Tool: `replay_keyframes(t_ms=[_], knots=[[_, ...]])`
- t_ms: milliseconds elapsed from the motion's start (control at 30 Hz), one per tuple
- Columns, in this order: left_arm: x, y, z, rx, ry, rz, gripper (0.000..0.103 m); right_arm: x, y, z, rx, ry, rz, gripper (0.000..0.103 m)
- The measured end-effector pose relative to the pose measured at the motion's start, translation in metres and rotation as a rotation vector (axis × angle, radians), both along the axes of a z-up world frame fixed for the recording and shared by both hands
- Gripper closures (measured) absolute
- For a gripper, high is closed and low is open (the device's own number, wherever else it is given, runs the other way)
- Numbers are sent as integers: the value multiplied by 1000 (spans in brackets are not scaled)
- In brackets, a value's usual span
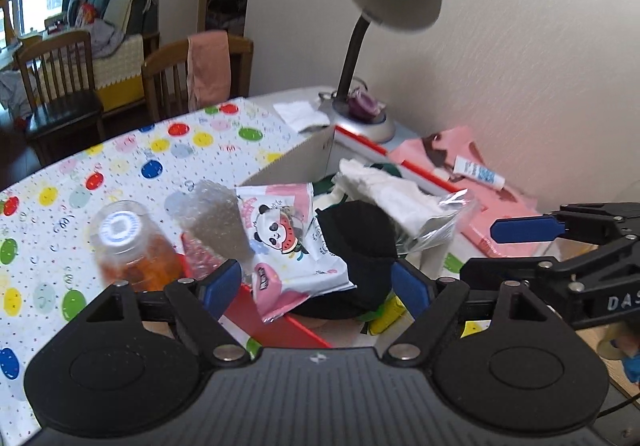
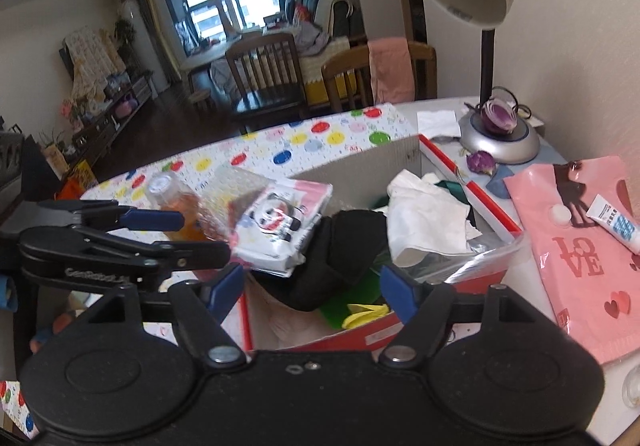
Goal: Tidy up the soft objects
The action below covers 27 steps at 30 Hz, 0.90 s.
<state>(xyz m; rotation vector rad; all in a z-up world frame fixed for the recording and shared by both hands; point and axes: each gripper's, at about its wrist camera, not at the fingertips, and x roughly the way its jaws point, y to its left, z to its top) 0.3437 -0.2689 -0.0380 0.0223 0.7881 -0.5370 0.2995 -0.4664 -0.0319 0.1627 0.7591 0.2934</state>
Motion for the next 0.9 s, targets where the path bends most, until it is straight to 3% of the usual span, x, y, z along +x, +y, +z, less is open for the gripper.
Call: replay_keyframes(t_ms=[333,667,733,900], knots=[[-50,49,24,-35,-102,14,21,-39,35,17,20,-119,-37,19],[-91,88,40,-86,-151,29,20,-76,67,29,-2,-243,-63,8],[-98,93,42,-89,-163,35,12,-83,73,31,-9,-266,-66,6],[-111,103,45,-114,-193,38,8,-96,85,35,-29,-320,-66,0]])
